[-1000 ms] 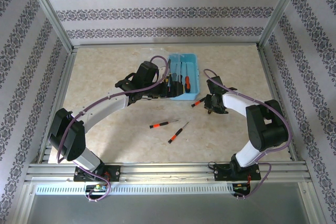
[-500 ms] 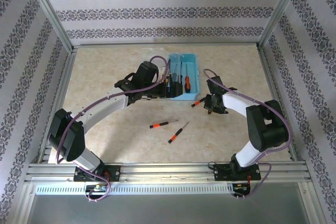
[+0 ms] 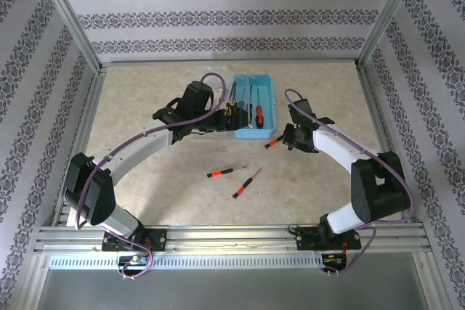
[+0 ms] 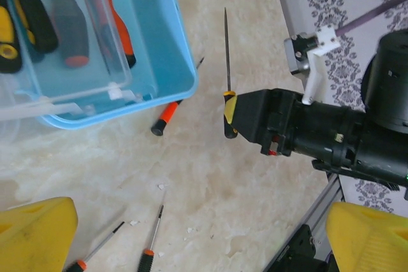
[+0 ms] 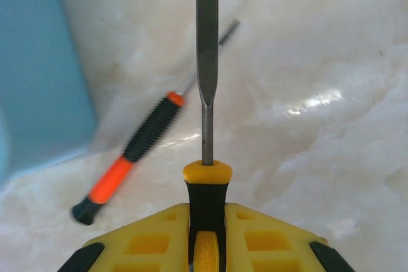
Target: Pack the tool kit
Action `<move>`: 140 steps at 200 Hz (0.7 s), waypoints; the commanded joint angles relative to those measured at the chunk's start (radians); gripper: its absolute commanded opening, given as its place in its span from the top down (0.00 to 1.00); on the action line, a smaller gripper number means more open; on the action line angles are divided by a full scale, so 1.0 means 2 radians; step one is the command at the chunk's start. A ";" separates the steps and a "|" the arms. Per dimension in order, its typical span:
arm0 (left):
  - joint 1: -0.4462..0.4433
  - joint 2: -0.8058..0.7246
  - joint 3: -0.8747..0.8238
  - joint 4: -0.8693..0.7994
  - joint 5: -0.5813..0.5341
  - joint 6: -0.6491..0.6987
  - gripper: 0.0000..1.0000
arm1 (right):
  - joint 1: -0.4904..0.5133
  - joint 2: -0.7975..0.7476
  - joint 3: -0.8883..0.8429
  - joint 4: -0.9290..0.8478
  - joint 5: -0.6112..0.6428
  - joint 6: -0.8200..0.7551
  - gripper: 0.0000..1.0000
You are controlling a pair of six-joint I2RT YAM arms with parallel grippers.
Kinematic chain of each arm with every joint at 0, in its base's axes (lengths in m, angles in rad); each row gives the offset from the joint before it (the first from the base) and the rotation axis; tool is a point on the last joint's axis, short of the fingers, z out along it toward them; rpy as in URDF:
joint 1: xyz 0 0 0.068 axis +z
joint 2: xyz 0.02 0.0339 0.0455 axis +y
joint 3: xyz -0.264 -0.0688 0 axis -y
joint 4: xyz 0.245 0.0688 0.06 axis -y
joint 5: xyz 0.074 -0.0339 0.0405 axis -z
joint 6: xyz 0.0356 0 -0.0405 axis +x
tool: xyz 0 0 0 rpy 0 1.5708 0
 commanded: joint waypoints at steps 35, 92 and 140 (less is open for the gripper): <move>0.061 -0.030 0.005 0.009 0.001 -0.013 0.00 | 0.058 0.020 0.128 -0.048 0.007 -0.050 0.82; 0.125 -0.037 -0.003 0.024 0.012 -0.034 0.00 | 0.089 0.121 0.266 -0.077 -0.018 -0.068 0.82; 0.138 -0.033 -0.006 0.029 0.016 -0.038 0.00 | 0.113 0.211 0.369 -0.108 -0.035 -0.080 0.82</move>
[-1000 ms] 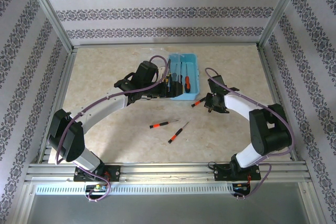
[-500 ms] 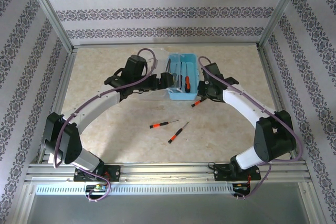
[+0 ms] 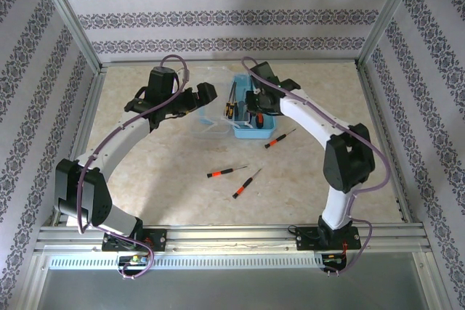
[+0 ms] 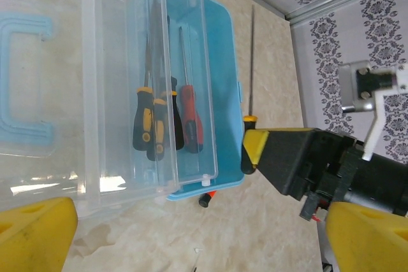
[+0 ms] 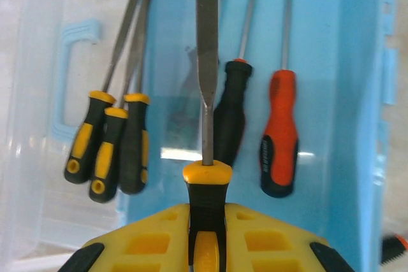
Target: Pack the tool kit
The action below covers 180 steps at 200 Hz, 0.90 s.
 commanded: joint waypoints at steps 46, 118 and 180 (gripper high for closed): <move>0.008 -0.011 -0.004 0.023 0.014 -0.008 0.00 | 0.020 0.066 0.063 -0.030 -0.026 -0.015 0.81; 0.009 -0.013 -0.004 0.024 0.016 -0.008 0.00 | 0.013 0.089 0.071 -0.029 -0.012 -0.002 0.79; 0.012 -0.017 -0.003 0.024 0.019 -0.009 0.00 | 0.012 0.087 0.070 -0.027 -0.014 0.009 0.76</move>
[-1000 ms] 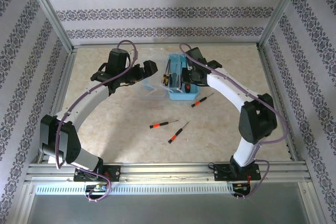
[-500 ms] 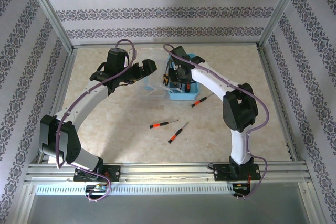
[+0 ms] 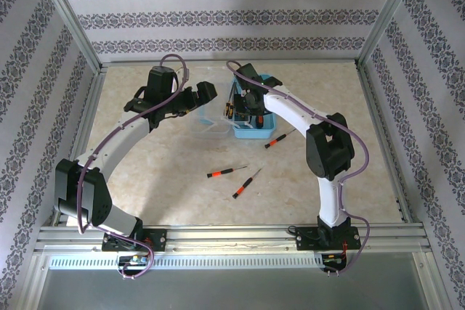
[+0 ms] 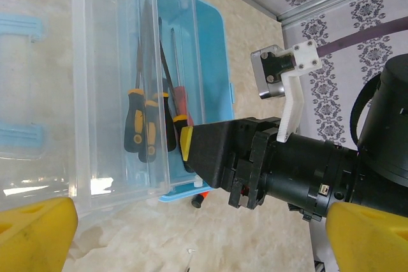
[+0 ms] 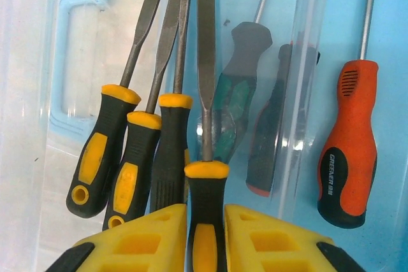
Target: Pack the tool kit
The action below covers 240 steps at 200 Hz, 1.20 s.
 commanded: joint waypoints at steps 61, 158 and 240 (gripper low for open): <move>0.010 -0.020 -0.004 0.017 0.008 -0.006 0.00 | 0.001 -0.031 0.005 -0.006 0.016 0.004 0.74; -0.009 -0.020 -0.016 0.038 0.017 -0.024 0.01 | 0.004 -0.229 -0.243 0.063 0.124 0.086 0.67; -0.058 -0.026 -0.011 0.030 0.016 -0.015 0.02 | 0.000 -0.279 -0.409 0.116 0.110 0.113 0.38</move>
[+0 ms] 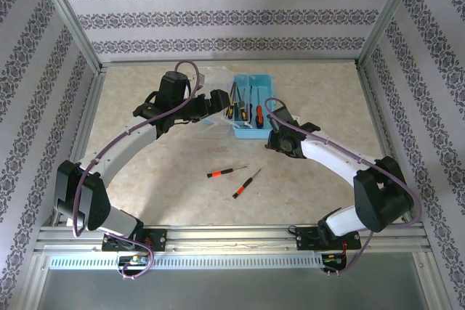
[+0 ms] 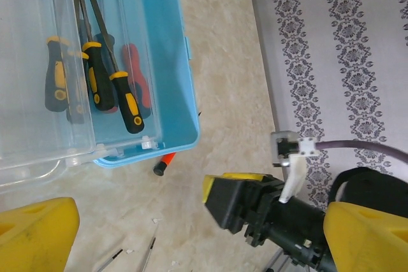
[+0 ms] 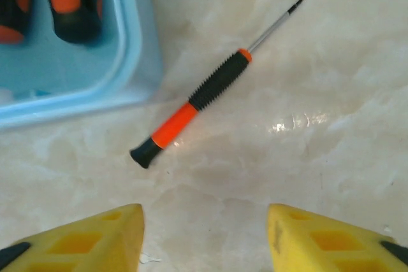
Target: Pack the tool kit
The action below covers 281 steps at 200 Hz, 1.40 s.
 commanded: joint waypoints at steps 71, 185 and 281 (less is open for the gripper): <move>0.001 -0.016 0.004 0.006 -0.006 0.012 0.01 | 0.028 0.118 0.061 0.024 0.023 0.003 0.23; 0.000 -0.022 0.005 0.004 -0.009 0.015 0.01 | 0.010 0.178 0.078 0.000 0.045 0.046 0.36; 0.001 -0.023 0.004 0.007 -0.008 0.013 0.01 | -0.027 0.101 -0.007 0.032 0.009 0.038 0.44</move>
